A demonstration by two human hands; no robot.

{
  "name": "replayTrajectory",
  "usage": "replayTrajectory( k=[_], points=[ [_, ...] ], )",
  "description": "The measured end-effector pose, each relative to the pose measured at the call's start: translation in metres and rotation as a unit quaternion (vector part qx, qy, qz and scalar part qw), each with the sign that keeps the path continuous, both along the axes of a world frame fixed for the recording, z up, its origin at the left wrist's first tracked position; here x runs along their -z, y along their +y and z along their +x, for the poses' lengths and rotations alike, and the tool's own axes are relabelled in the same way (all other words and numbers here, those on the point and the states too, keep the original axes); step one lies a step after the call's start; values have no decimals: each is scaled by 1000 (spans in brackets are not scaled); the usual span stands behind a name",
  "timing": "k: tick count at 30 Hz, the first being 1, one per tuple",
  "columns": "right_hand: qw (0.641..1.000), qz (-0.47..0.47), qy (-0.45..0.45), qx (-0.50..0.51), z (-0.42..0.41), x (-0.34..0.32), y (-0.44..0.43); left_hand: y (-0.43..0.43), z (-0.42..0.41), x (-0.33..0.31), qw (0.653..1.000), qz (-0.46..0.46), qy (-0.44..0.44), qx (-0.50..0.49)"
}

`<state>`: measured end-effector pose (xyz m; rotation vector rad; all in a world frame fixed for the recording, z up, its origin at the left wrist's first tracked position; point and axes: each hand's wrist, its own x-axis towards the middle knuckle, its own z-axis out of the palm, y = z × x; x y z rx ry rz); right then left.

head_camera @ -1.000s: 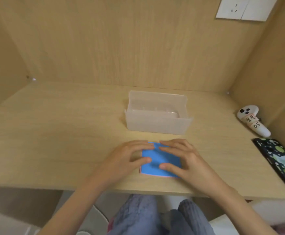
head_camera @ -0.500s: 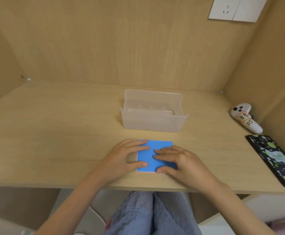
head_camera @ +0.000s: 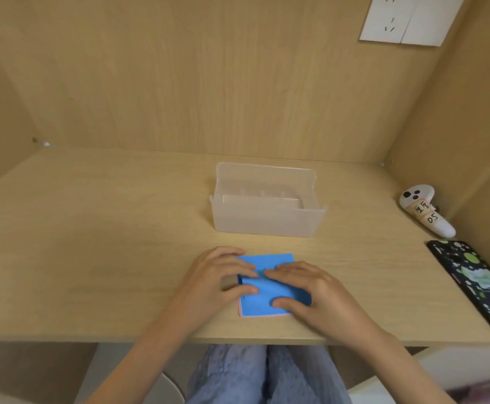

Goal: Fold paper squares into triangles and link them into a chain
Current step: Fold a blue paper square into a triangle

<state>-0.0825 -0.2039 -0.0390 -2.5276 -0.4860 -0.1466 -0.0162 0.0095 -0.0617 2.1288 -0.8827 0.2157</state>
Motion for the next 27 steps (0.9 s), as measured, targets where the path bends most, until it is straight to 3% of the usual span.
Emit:
replayTrajectory(
  k=[3, 6, 8, 10, 13, 18, 22, 27],
  points=[
    [999, 24, 9, 27, 3, -1, -1, -1, 0, -1, 999, -43, 12, -11],
    [996, 76, 19, 52, 7, 1, -2, -2, -2, -6, 994, -58, 90, -25],
    [990, 124, 27, 58, 9, 5, -2, -2, -4, -9, 994, -7, 106, -15],
    [986, 153, 20, 55, 8, 8, -1, -4, -6, -11, 992, 103, 74, 17],
    [994, 103, -3, 27, 5, 8, -4, -4, -7, -10, 987, 161, 15, 21],
    [999, 37, 9, -33, -3, 11, -10, -3, -8, -5, 991, 127, -36, 23],
    [995, 41, -84, -25, 1, 10, -10, -4, -4, 2, 994, 86, -60, 13],
    [992, 75, -103, 6, 3, 10, -9, -2, -1, 2, 1000, -16, -17, -13]
  ],
)
